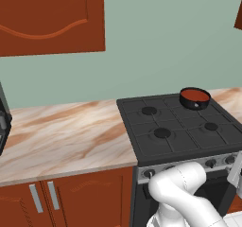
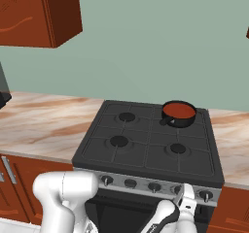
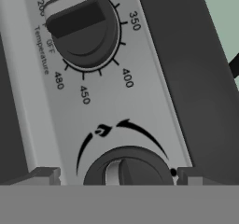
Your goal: Wait until the marinara sauce is simmered to a deep red color and then turn off the stove.
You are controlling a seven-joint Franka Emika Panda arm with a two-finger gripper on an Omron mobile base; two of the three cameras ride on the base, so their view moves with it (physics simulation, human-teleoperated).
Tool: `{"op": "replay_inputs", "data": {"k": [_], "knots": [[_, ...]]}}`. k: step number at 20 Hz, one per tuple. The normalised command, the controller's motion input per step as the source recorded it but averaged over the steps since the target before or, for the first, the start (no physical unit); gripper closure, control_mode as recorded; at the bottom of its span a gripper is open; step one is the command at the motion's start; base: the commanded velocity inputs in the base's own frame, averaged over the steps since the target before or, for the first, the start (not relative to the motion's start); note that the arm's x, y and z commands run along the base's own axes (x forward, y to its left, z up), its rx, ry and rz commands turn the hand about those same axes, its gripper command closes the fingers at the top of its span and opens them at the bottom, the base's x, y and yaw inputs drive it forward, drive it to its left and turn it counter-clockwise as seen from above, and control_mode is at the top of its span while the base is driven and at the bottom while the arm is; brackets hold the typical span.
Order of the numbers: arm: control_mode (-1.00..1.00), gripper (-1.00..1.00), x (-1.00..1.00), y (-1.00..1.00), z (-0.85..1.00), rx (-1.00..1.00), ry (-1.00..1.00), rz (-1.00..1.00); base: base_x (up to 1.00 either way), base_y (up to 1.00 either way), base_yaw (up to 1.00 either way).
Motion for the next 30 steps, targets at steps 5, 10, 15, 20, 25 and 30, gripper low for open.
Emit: {"op": "replay_inputs", "data": {"k": [5, 10, 15, 20, 25, 30], "knots": [[-1.00, -1.00, 0.00, 0.00, 0.00, 0.00, 0.00, 0.00, 0.00, 0.00, 0.00], [-1.00, -1.00, 0.00, 0.00, 0.00, 0.00, 0.00, 0.00, 0.00, 0.00, 0.00], [-1.00, -1.00, 0.00, 0.00, 0.00, 0.00, 0.00, 0.00, 0.00, 0.00, 0.00], [-1.00, -1.00, 0.00, 0.00, 0.00, 0.00, 0.00, 0.00, 0.00, 0.00, 0.00], [-1.00, -1.00, 0.00, 0.00, 0.00, 0.00, 0.00, 0.00, 0.00, 0.00, 0.00], [-1.00, -1.00, 0.00, 0.00, 0.00, 0.00, 0.00, 0.00, 0.00, 0.00, 0.00]]}}
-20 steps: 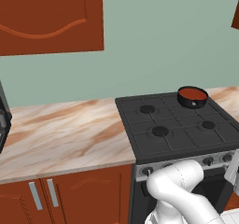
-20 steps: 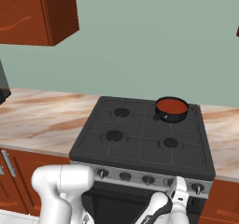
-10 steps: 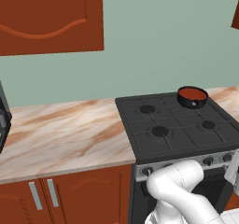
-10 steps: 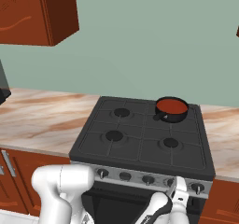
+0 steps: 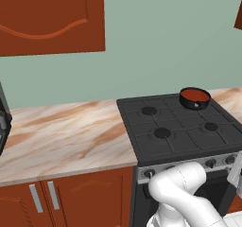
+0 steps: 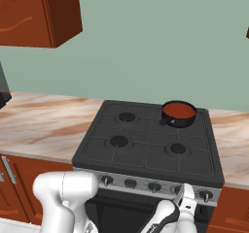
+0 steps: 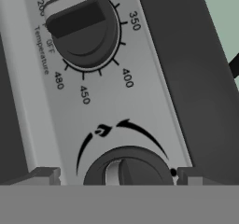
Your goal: Wait until the marinara sauce is simmered to a deep red color and then turn off the stove.
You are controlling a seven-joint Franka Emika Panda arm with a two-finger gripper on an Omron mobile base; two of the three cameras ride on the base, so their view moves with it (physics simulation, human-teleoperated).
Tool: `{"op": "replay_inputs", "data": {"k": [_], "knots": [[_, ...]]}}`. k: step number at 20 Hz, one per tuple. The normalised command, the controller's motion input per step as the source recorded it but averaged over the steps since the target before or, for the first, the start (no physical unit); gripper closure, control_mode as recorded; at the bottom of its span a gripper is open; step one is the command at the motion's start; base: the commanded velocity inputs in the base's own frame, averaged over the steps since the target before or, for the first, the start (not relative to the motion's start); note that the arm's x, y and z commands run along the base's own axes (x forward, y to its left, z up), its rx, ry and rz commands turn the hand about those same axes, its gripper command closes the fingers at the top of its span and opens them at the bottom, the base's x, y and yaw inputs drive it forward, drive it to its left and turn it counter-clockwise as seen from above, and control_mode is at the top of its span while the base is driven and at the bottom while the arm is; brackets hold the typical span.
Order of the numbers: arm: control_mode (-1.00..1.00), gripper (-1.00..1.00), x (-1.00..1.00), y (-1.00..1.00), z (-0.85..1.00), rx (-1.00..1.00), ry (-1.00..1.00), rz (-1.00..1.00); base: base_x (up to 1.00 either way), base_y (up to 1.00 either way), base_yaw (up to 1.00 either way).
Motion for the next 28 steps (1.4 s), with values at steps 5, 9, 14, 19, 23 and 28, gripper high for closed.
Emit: {"op": "replay_inputs", "data": {"k": [5, 9, 14, 19, 23, 28], "knots": [[-1.00, -1.00, 0.00, 0.00, 0.00, 0.00, 0.00, 0.00, 0.00, 0.00, 0.00], [-1.00, -1.00, 0.00, 0.00, 0.00, 0.00, 0.00, 0.00, 0.00, 0.00, 0.00], [-1.00, -1.00, 0.00, 0.00, 0.00, 0.00, 0.00, 0.00, 0.00, 0.00, 0.00], [-1.00, -1.00, 0.00, 0.00, 0.00, 0.00, 0.00, 0.00, 0.00, 0.00, 0.00], [-1.00, -1.00, 0.00, 0.00, 0.00, 0.00, 0.00, 0.00, 0.00, 0.00, 0.00], [-1.00, -1.00, 0.00, 0.00, 0.00, 0.00, 0.00, 0.00, 0.00, 0.00, 0.00]]}}
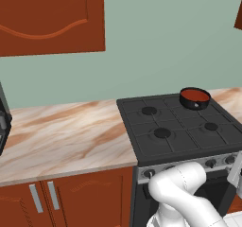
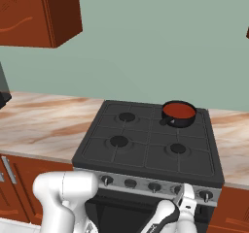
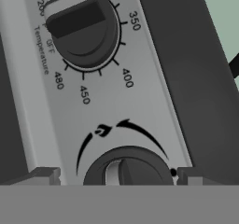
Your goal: Wait until the marinara sauce is simmered to a deep red color and then turn off the stove.
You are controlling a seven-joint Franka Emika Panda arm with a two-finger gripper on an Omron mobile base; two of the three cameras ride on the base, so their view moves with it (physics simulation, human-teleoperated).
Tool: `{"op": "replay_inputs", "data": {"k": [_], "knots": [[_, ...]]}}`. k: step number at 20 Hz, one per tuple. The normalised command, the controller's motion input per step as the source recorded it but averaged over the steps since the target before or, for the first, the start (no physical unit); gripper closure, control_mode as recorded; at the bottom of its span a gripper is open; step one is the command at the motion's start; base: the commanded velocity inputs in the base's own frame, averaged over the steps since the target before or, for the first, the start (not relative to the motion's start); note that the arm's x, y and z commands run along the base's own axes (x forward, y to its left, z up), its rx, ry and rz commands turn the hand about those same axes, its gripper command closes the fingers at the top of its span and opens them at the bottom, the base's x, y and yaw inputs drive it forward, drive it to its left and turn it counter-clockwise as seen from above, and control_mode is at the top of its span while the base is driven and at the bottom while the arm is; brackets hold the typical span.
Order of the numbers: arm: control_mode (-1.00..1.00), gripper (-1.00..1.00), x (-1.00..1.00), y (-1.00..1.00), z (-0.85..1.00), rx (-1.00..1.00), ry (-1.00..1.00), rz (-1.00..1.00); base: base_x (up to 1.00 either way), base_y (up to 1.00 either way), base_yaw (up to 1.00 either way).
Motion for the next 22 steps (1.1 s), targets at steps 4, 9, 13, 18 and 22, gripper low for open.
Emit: {"op": "replay_inputs", "data": {"k": [4, 9, 13, 18, 22], "knots": [[-1.00, -1.00, 0.00, 0.00, 0.00, 0.00, 0.00, 0.00, 0.00, 0.00, 0.00], [-1.00, -1.00, 0.00, 0.00, 0.00, 0.00, 0.00, 0.00, 0.00, 0.00, 0.00], [-1.00, -1.00, 0.00, 0.00, 0.00, 0.00, 0.00, 0.00, 0.00, 0.00, 0.00], [-1.00, -1.00, 0.00, 0.00, 0.00, 0.00, 0.00, 0.00, 0.00, 0.00, 0.00], [-1.00, -1.00, 0.00, 0.00, 0.00, 0.00, 0.00, 0.00, 0.00, 0.00, 0.00]]}}
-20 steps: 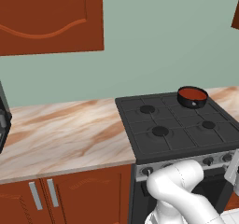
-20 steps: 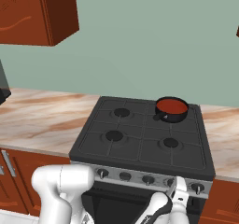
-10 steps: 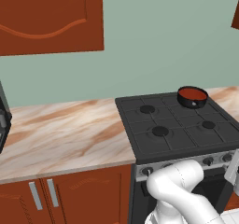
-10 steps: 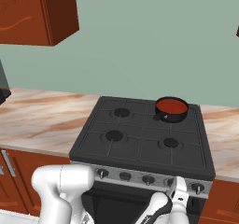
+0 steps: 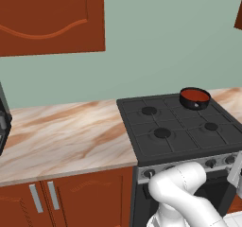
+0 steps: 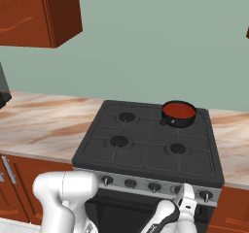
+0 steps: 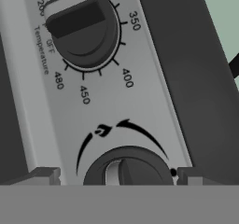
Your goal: Wait until the marinara sauce is simmered to a deep red color and then turn off the stove.
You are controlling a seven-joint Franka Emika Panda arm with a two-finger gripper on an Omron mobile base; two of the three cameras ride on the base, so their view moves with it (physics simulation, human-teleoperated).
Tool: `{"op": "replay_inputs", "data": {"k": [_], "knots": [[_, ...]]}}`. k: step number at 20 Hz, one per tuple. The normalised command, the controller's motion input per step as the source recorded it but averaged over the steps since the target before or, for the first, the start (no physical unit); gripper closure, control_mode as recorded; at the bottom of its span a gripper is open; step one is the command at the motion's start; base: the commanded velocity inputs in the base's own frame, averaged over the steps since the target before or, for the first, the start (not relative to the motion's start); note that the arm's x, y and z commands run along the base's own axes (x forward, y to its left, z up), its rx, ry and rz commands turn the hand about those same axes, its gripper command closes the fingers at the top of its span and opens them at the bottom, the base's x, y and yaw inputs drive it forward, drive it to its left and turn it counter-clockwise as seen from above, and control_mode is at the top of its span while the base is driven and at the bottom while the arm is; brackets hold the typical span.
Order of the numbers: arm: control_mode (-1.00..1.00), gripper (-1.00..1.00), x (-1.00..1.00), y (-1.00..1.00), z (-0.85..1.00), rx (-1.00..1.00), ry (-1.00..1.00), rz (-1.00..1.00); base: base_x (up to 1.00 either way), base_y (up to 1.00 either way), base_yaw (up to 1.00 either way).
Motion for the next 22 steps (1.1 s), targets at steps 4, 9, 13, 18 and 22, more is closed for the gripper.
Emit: {"op": "replay_inputs", "data": {"k": [4, 9, 13, 18, 22], "knots": [[-1.00, -1.00, 0.00, 0.00, 0.00, 0.00, 0.00, 0.00, 0.00, 0.00, 0.00], [-1.00, -1.00, 0.00, 0.00, 0.00, 0.00, 0.00, 0.00, 0.00, 0.00, 0.00], [-1.00, -1.00, 0.00, 0.00, 0.00, 0.00, 0.00, 0.00, 0.00, 0.00, 0.00], [-1.00, -1.00, 0.00, 0.00, 0.00, 0.00, 0.00, 0.00, 0.00, 0.00, 0.00], [-1.00, -1.00, 0.00, 0.00, 0.00, 0.00, 0.00, 0.00, 0.00, 0.00, 0.00]]}}
